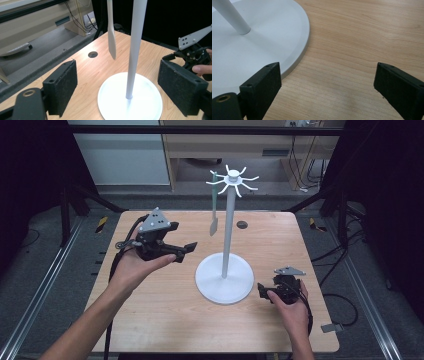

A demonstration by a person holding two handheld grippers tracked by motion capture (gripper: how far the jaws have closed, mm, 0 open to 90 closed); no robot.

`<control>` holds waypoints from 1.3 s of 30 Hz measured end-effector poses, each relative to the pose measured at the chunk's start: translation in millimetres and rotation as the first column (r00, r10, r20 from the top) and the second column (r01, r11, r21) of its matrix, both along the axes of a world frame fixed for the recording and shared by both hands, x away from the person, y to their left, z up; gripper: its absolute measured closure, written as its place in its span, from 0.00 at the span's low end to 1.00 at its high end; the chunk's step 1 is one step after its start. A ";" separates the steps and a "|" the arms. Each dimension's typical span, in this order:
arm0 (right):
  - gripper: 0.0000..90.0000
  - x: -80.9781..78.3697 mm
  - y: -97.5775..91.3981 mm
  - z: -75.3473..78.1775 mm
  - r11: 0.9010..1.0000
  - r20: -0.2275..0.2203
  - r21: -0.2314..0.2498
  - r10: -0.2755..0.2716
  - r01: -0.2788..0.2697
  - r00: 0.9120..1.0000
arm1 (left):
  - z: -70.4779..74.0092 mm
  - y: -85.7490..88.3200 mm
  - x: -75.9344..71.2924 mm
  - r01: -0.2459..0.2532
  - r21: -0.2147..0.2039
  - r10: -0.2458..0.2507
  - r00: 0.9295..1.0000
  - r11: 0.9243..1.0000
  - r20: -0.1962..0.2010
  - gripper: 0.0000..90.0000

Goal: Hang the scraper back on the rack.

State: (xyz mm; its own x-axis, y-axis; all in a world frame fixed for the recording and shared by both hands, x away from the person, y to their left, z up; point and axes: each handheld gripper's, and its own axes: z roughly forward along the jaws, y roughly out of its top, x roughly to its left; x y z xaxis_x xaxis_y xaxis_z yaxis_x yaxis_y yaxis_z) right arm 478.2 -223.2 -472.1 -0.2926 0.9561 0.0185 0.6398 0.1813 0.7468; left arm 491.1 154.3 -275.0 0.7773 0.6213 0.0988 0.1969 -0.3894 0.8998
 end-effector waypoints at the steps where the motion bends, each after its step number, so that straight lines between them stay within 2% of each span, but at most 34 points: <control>1: 0.09 0.2 -0.3 -0.1 1.000 0.002 -0.001 0.000 0.000 1.000 | -3.0 0.6 -0.6 0.002 -0.002 -0.002 1.000 1.000 -0.004 0.17; 7: 0.08 0.0 -2.7 1.2 1.000 0.014 0.012 -0.006 0.006 1.000 | -19.9 4.6 -1.6 -0.008 0.022 0.009 1.000 1.000 -0.016 0.16; 17: 0.07 -0.2 -1.7 3.1 1.000 0.021 -0.002 -0.008 0.008 1.000 | -46.3 11.0 -5.7 -0.020 0.062 0.022 1.000 0.998 -0.021 0.13; 21: 0.07 -0.3 -1.6 3.3 1.000 0.020 -0.009 -0.014 0.014 1.000 | -55.1 16.4 -9.1 -0.016 0.047 0.018 0.999 0.999 -0.030 0.13; 28: 0.07 -0.9 -2.8 3.5 1.000 0.019 -0.009 -0.022 0.022 1.000 | -68.0 25.8 -13.0 -0.027 0.060 0.028 0.999 0.998 -0.018 0.11; 39: 0.07 -1.0 -3.4 3.3 1.000 0.020 -0.010 -0.023 0.023 1.000 | -90.2 35.5 -15.9 -0.039 0.053 0.041 0.999 0.998 -0.033 0.11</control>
State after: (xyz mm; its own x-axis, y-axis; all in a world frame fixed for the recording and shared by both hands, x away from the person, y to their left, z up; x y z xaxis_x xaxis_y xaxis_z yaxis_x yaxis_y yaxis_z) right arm 477.3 -226.7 -468.7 -0.2710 0.9626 0.0027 0.6290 0.1750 0.7575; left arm 475.2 189.9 -365.2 0.7556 0.6465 0.1057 0.2434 -0.4268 0.8710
